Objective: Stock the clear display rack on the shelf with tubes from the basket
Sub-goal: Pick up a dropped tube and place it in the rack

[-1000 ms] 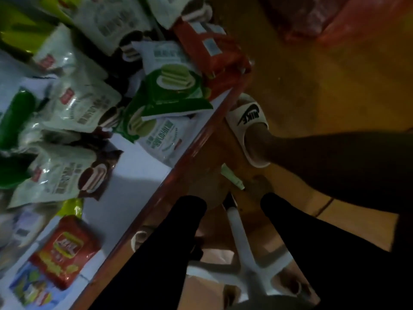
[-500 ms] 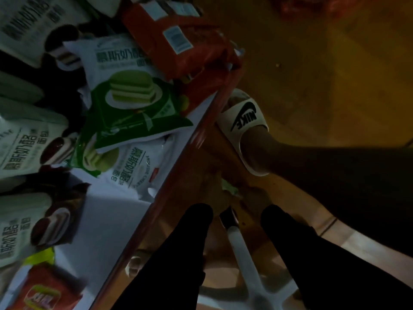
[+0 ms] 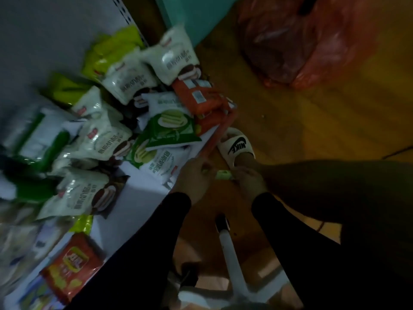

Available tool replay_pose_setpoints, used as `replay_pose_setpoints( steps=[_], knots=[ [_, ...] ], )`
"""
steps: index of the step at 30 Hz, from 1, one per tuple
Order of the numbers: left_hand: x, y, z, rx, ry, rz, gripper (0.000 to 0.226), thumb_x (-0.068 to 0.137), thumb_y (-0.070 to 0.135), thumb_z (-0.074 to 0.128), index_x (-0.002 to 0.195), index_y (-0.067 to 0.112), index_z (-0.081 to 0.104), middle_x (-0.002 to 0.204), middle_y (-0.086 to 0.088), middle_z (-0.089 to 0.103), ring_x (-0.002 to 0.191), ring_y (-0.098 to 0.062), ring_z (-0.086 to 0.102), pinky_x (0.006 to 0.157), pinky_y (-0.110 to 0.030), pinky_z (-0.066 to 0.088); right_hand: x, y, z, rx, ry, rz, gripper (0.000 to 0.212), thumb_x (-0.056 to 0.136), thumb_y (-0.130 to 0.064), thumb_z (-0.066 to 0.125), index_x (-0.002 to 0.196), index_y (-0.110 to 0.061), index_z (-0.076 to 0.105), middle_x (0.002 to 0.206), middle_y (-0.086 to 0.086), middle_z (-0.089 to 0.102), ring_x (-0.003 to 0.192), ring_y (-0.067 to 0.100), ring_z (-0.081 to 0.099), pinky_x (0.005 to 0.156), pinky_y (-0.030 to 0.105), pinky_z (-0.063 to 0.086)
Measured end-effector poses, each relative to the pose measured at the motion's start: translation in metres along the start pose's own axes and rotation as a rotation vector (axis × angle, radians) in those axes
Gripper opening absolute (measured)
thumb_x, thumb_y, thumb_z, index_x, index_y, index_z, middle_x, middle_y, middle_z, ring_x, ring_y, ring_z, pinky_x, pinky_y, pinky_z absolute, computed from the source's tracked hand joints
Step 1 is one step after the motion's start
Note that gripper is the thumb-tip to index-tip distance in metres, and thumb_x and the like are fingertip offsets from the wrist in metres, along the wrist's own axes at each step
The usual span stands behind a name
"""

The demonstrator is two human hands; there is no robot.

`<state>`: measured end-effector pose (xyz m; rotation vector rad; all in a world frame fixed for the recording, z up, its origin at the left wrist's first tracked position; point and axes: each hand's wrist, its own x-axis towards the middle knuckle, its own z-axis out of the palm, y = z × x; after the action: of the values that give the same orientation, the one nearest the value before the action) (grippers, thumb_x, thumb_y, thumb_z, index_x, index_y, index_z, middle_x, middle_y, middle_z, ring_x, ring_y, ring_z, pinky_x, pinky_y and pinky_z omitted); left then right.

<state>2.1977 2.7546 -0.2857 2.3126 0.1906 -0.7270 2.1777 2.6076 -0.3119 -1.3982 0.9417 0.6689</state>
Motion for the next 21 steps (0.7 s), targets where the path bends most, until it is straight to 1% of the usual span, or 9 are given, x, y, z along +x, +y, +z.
replay_pose_setpoints(
  steps=[2,4,5,7,10,12,15,19,21],
  knots=[
    [-0.018,0.017,-0.028,-0.046,0.057,0.020,0.007,0.094,0.021,0.062,0.097,0.015,0.063,0.092,0.002,0.059,0.087,-0.015,0.055,0.073,-0.025,0.038,-0.021,-0.021,-0.001,0.204,-0.076,-0.032,0.027,0.092,-0.011,0.062,0.118,-0.005,0.062,0.110,0.016,0.064,0.086,0.019,0.062,0.073,0.020,0.057],
    [-0.043,0.039,-0.055,-0.087,0.099,0.049,0.011,0.093,0.024,0.063,0.092,0.014,0.061,0.092,-0.002,0.061,0.086,-0.021,0.057,0.074,-0.032,0.043,-0.051,-0.049,0.000,0.217,-0.159,-0.148,0.022,0.087,-0.015,0.068,0.108,-0.010,0.065,0.116,0.018,0.065,0.100,0.029,0.065,0.091,0.039,0.056],
    [-0.052,0.047,-0.067,-0.141,0.121,0.058,0.016,0.091,0.027,0.063,0.091,0.011,0.061,0.092,-0.006,0.063,0.087,-0.025,0.059,0.077,-0.037,0.047,-0.063,-0.061,-0.001,0.228,-0.176,-0.207,0.019,0.086,-0.014,0.068,0.104,-0.010,0.065,0.116,0.018,0.066,0.101,0.029,0.066,0.093,0.042,0.055],
    [-0.077,0.065,-0.092,-0.219,0.154,0.070,0.021,0.091,0.025,0.065,0.092,0.005,0.060,0.094,-0.013,0.063,0.087,-0.028,0.060,0.082,-0.043,0.050,-0.094,-0.084,-0.002,0.274,-0.221,-0.300,0.014,0.088,-0.004,0.065,0.101,-0.009,0.062,0.105,0.017,0.066,0.087,0.025,0.066,0.081,0.034,0.056],
    [-0.115,0.089,-0.127,-0.368,0.211,0.111,0.012,0.091,0.018,0.067,0.085,0.010,0.060,0.083,-0.004,0.062,0.071,-0.015,0.056,0.068,-0.029,0.046,-0.145,-0.116,-0.003,0.262,-0.289,-0.455,0.015,0.090,0.004,0.058,0.094,-0.011,0.059,0.084,0.011,0.062,0.064,0.017,0.059,0.057,0.023,0.048],
    [-0.142,0.101,-0.148,-0.441,0.273,0.148,0.015,0.086,0.018,0.074,0.081,0.017,0.060,0.080,0.002,0.061,0.071,-0.011,0.056,0.064,-0.022,0.044,-0.175,-0.129,-0.003,0.236,-0.372,-0.532,0.018,0.090,0.005,0.057,0.094,-0.012,0.061,0.087,0.010,0.062,0.071,0.019,0.060,0.059,0.022,0.048],
    [-0.184,0.117,-0.179,-0.498,0.346,0.250,0.020,0.079,0.013,0.080,0.080,0.018,0.060,0.084,-0.005,0.064,0.075,-0.019,0.061,0.069,-0.030,0.049,-0.215,-0.145,0.002,0.178,-0.481,-0.622,0.018,0.087,0.003,0.060,0.102,-0.007,0.062,0.097,0.017,0.058,0.086,0.025,0.054,0.068,0.026,0.046],
    [-0.245,0.134,-0.220,-0.502,0.429,0.366,0.017,0.085,0.006,0.073,0.093,0.012,0.060,0.085,-0.001,0.058,0.061,0.001,0.055,0.055,-0.013,0.044,-0.273,-0.170,0.007,0.060,-0.639,-0.728,0.014,0.089,0.008,0.057,0.099,-0.002,0.061,0.084,0.011,0.066,0.066,0.011,0.066,0.057,0.017,0.052],
    [-0.272,0.138,-0.240,-0.515,0.495,0.416,0.020,0.084,0.006,0.074,0.095,0.014,0.060,0.086,-0.013,0.059,0.069,-0.008,0.058,0.059,-0.019,0.049,-0.303,-0.183,0.012,0.002,-0.737,-0.773,0.014,0.089,0.008,0.057,0.098,-0.001,0.062,0.079,0.004,0.071,0.068,0.009,0.069,0.060,0.016,0.054]
  ],
)
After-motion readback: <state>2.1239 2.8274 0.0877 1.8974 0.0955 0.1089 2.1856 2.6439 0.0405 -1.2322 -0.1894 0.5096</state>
